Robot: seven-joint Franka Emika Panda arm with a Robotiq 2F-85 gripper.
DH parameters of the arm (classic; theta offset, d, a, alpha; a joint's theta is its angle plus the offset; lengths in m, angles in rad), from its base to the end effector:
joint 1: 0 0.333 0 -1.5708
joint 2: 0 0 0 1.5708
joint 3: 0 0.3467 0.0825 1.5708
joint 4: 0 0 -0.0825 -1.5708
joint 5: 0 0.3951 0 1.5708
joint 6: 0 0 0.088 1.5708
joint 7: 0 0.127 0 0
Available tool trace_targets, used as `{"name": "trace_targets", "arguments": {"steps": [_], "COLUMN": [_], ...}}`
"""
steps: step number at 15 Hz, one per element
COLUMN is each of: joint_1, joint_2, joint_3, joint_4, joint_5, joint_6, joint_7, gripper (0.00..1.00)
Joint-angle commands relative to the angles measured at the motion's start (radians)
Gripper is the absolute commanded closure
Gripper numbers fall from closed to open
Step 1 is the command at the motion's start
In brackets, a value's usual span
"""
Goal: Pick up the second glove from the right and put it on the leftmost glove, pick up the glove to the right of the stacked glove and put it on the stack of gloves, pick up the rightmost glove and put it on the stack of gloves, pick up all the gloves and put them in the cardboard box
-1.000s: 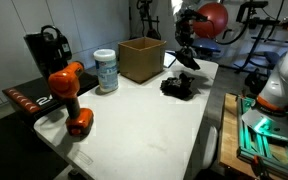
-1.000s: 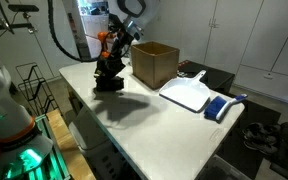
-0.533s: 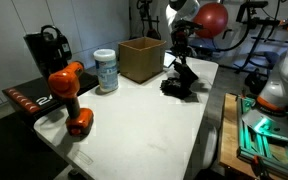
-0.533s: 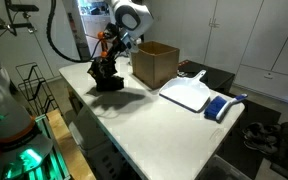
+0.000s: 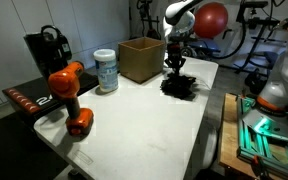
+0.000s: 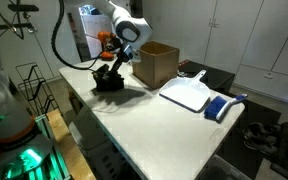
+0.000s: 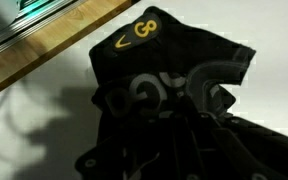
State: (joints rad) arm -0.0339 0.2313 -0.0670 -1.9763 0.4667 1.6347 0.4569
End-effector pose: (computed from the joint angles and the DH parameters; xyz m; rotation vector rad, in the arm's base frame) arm 0.5421 0.0010 0.3384 -2.5077 0.9579 0.8782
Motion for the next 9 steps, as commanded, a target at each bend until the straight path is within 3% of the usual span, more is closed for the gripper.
{"name": "trace_targets", "arguments": {"steps": [1, 9], "joint_1": [0.020, 0.019], "joint_2": [-0.009, -0.083], "joint_3": [0.005, 0.013], "joint_4": [-0.024, -0.067], "joint_5": [-0.047, -0.066], "joint_6": [0.056, 0.098], "joint_7": [0.008, -0.078], "gripper": [0.60, 0.01]}}
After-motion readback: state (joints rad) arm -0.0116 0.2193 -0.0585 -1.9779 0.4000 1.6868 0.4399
